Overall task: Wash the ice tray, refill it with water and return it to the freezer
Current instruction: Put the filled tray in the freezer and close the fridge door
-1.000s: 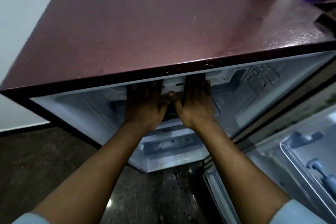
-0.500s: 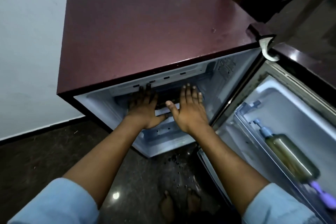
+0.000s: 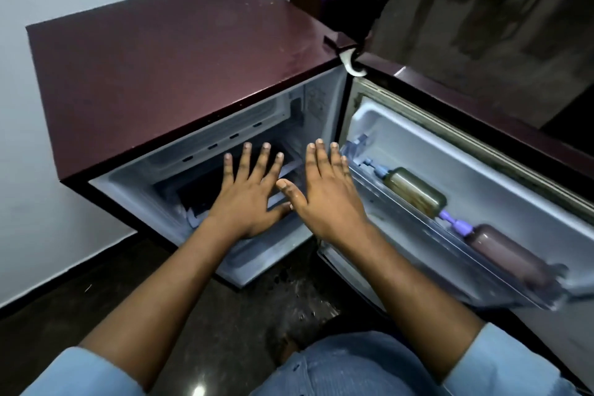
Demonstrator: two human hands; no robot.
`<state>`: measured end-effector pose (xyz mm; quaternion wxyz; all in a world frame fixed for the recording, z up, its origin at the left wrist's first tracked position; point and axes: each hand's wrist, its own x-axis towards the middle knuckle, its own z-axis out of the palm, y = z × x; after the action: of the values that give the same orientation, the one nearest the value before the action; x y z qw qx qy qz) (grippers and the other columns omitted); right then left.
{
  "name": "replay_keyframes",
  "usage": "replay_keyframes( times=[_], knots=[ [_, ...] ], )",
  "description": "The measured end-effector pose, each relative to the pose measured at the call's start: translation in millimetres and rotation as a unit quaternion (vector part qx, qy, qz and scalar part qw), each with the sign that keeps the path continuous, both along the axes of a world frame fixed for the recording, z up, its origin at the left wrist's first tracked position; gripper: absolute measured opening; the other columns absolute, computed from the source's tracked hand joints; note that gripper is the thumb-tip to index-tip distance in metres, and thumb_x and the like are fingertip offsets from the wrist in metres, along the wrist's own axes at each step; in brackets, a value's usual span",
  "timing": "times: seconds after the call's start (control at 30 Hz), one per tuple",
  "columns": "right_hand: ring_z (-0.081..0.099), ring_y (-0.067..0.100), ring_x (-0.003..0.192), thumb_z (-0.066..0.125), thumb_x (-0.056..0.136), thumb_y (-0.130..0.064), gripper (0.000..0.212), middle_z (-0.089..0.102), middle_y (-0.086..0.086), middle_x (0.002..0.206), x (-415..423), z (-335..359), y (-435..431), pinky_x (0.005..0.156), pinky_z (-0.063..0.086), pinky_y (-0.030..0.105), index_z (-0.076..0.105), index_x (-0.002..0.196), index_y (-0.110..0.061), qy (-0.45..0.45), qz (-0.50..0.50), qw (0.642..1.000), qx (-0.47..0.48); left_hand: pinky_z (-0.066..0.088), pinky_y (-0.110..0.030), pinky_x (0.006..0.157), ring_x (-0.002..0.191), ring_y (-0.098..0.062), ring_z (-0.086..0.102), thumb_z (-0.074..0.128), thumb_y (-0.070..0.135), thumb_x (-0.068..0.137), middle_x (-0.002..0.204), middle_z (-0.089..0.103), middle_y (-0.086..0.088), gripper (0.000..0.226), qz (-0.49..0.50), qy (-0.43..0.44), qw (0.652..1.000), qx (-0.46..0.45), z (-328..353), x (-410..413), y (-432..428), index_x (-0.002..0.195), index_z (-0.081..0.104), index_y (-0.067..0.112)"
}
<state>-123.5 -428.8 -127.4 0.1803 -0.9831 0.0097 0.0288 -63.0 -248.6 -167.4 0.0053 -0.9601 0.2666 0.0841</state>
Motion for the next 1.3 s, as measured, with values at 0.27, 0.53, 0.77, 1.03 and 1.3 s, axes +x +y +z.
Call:
replay_keyframes(
  times=[0.27,0.53,0.77,1.03,1.3],
  knots=[
    [-0.021,0.038,0.16,0.038,0.107,-0.056,0.082,-0.015,0.012,0.175,-43.0,30.8,-47.6,0.13,-0.01,0.052,0.012,0.168,-0.009,-0.135,-0.086,0.986,-0.051,-0.023,-0.063,0.124,0.155,-0.032,-0.04,-0.011,0.093,0.083,0.171,-0.036,-0.001,0.102,-0.076,-0.062,0.995,-0.03,38.6,-5.3,-48.2,0.162,-0.029,0.032],
    [0.001,0.041,0.162,0.041,0.102,-0.053,0.073,0.014,0.015,0.175,-105.2,49.7,-118.5,0.128,-0.006,0.062,0.041,0.16,-0.009,-0.224,-0.195,0.951,-0.089,-0.02,-0.064,0.125,0.154,-0.029,-0.042,-0.003,0.093,0.086,0.168,-0.043,0.002,0.097,-0.171,-0.097,0.979,-0.059,77.8,-28.2,-140.8,0.161,-0.032,0.038],
    [0.011,0.047,0.16,0.049,0.099,-0.048,0.068,0.025,0.017,0.172,-164.2,60.3,-185.3,0.125,-0.008,0.063,0.048,0.156,-0.01,-0.228,-0.297,0.919,-0.126,-0.018,-0.063,0.126,0.156,-0.03,-0.037,0.01,0.087,0.094,0.171,-0.038,0.002,0.09,-0.268,-0.127,0.95,-0.095,107.3,-51.9,-232.2,0.163,-0.026,0.042],
    [0.011,0.049,0.159,0.051,0.098,-0.048,0.073,0.021,0.018,0.173,-196.4,75.7,-231.5,0.124,0.0,0.07,0.04,0.16,-0.013,-0.217,-0.374,0.889,-0.15,-0.021,-0.061,0.125,0.157,-0.029,-0.036,0.001,0.085,0.094,0.172,-0.034,0.003,0.086,-0.312,-0.14,0.934,-0.102,125.1,-82.3,-298.0,0.164,-0.023,0.042],
    [-0.004,0.043,0.161,0.049,0.102,-0.054,0.083,0.006,0.013,0.176,-209.9,78.6,-252.4,0.123,-0.01,0.07,0.016,0.168,-0.015,-0.17,-0.41,0.884,-0.144,-0.011,-0.062,0.129,0.161,-0.03,-0.027,0.01,0.076,0.101,0.175,-0.026,0.002,0.078,-0.343,-0.102,0.931,-0.064,128.8,-90.1,-333.6,0.167,-0.013,0.041]
  ],
)
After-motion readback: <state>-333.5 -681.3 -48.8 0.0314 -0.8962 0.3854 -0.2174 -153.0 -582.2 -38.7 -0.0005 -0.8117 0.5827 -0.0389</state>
